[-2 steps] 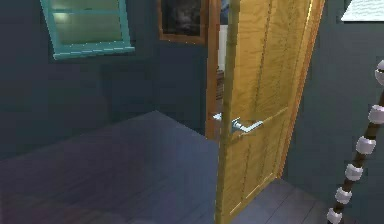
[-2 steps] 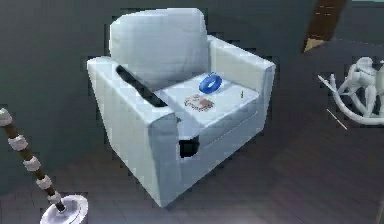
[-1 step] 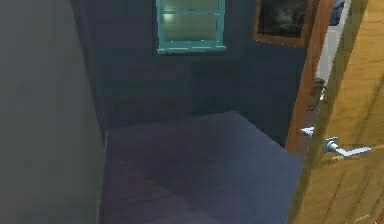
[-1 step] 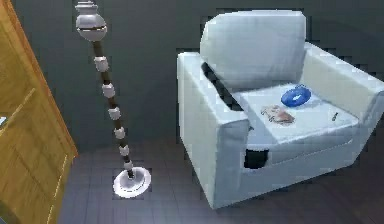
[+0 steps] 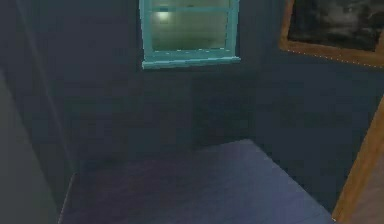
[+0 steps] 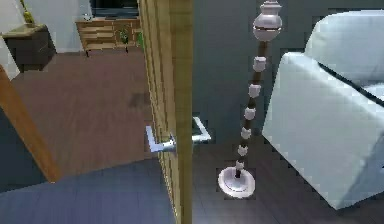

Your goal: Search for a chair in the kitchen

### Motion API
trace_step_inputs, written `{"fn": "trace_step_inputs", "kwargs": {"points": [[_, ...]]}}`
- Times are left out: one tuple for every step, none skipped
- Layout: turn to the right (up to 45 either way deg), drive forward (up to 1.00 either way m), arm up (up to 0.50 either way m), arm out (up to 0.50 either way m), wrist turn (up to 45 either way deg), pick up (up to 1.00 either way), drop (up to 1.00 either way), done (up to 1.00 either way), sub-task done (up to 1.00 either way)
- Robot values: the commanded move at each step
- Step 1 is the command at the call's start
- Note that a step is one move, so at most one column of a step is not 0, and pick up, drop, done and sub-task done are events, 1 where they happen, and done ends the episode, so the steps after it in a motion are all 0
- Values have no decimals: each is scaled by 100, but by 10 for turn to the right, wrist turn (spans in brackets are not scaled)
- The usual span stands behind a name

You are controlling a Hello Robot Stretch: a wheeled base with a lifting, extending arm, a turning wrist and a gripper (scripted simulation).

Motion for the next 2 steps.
{"fn": "trace_step_inputs", "kwargs": {"points": [[360, 0, 0, 0, 0, 0, 0, 0, 0], [0, 50, 0, 0, 0, 0, 0, 0, 0]]}}
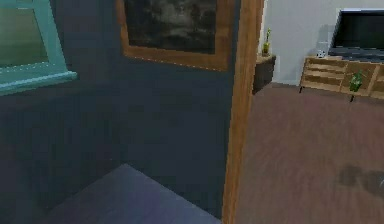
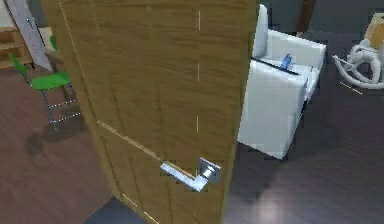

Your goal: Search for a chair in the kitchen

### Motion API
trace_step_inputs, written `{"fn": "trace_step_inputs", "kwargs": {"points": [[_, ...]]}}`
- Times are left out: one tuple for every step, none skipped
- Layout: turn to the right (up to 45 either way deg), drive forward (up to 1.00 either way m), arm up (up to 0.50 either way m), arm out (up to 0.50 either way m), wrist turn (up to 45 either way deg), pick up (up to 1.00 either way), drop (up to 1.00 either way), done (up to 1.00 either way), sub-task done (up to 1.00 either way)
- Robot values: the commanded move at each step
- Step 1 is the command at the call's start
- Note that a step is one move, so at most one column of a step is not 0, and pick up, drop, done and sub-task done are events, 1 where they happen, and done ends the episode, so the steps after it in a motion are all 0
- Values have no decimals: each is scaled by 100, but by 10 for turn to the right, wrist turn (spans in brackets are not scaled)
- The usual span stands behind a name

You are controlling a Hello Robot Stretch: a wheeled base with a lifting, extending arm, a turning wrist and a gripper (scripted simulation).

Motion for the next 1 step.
{"fn": "trace_step_inputs", "kwargs": {"points": [[120, 0, 0, 0, 0, 0, 0, 0, 0]]}}
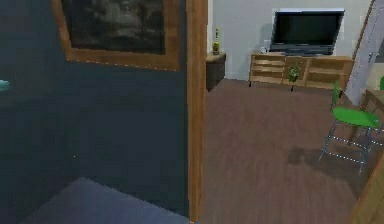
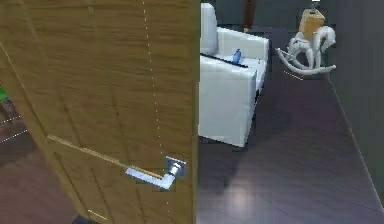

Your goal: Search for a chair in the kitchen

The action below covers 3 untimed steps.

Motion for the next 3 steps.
{"fn": "trace_step_inputs", "kwargs": {"points": [[0, 50, 0, 0, 0, 0, 0, 0, 0], [300, 0, 0, 0, 0, 0, 0, 0, 0], [0, 100, 0, 0, 0, 0, 0, 0, 0]]}}
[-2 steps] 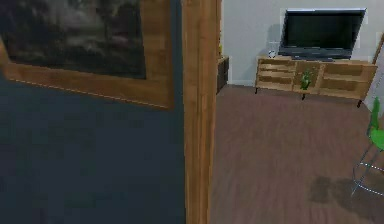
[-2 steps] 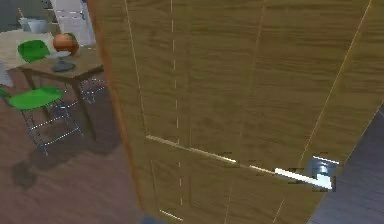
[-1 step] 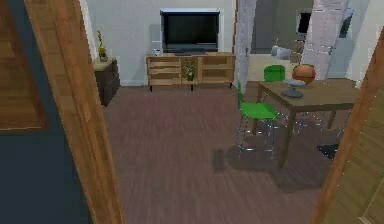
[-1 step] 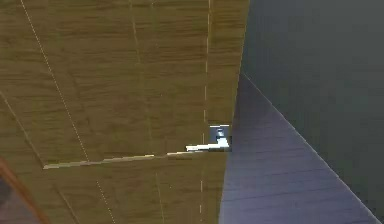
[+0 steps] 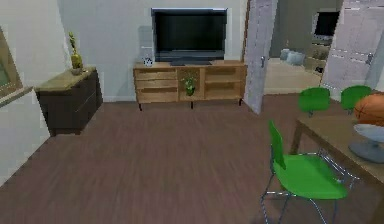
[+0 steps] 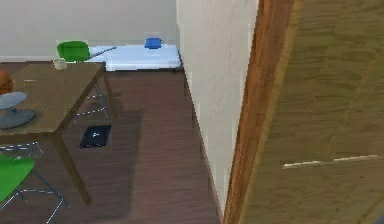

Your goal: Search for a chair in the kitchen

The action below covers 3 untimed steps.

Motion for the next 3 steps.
{"fn": "trace_step_inputs", "kwargs": {"points": [[30, 0, 0, 0, 0, 0, 0, 0, 0], [0, 100, 0, 0, 0, 0, 0, 0, 0], [30, 0, 0, 0, 0, 0, 0, 0, 0]]}}
